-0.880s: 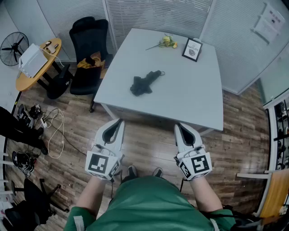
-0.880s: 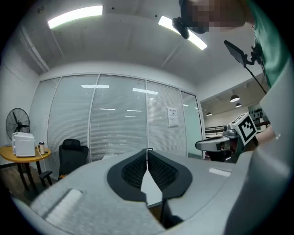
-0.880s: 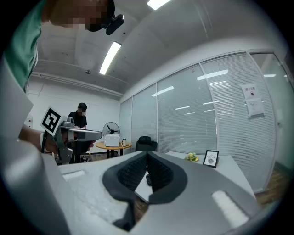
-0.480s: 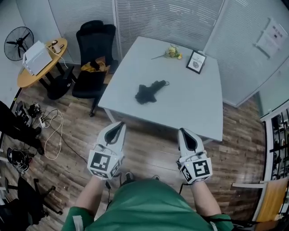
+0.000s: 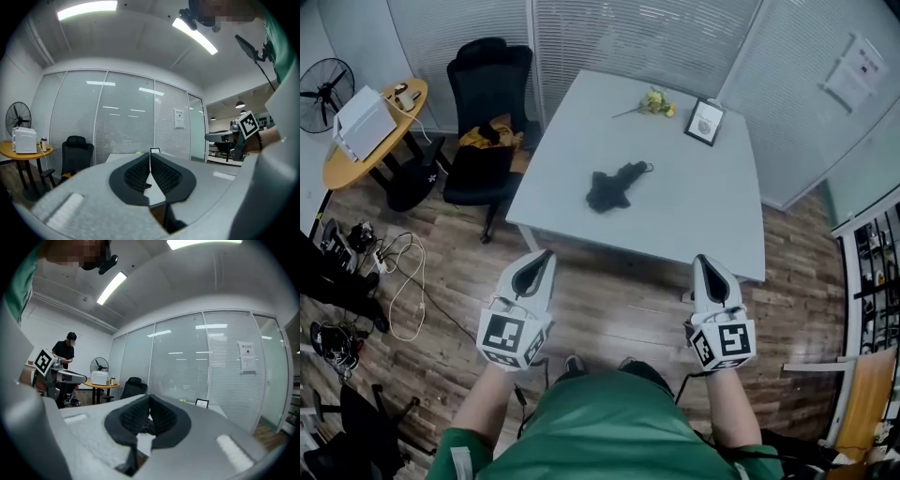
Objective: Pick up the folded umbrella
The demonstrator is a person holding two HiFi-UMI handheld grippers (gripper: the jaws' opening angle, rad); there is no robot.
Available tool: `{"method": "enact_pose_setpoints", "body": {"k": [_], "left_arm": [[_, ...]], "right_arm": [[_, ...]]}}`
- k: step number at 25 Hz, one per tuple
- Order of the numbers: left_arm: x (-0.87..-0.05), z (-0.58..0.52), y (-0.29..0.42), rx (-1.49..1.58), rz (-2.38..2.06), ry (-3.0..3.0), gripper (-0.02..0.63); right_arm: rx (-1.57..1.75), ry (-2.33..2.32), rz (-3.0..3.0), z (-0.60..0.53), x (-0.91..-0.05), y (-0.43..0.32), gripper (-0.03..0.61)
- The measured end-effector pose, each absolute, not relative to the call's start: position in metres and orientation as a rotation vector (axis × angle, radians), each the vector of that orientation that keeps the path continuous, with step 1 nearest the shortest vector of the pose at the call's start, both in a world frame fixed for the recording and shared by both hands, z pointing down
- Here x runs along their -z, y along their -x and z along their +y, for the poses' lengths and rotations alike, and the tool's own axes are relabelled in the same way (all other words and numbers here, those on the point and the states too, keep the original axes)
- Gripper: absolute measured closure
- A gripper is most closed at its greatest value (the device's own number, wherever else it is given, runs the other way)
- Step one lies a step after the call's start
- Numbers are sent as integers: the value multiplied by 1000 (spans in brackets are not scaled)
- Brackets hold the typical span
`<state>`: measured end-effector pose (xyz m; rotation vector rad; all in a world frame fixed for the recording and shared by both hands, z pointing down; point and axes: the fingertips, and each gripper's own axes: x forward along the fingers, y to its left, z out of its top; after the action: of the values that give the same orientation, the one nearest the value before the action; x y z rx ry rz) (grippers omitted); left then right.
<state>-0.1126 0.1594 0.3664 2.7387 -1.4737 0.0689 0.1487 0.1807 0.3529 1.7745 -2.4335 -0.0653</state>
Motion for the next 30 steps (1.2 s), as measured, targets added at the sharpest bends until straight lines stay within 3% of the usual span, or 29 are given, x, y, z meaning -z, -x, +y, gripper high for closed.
{"method": "enact_pose_setpoints", "body": {"k": [17,30], "left_arm": [[-389,73,145,-121,-1613,-2657,600],[-388,-8,88,-211,-1739,-2546,600]], "right_arm": [[223,-1593,-2426,77,-368,-140,577],[193,-1328,-2591,-55,-373,-166,575]]}}
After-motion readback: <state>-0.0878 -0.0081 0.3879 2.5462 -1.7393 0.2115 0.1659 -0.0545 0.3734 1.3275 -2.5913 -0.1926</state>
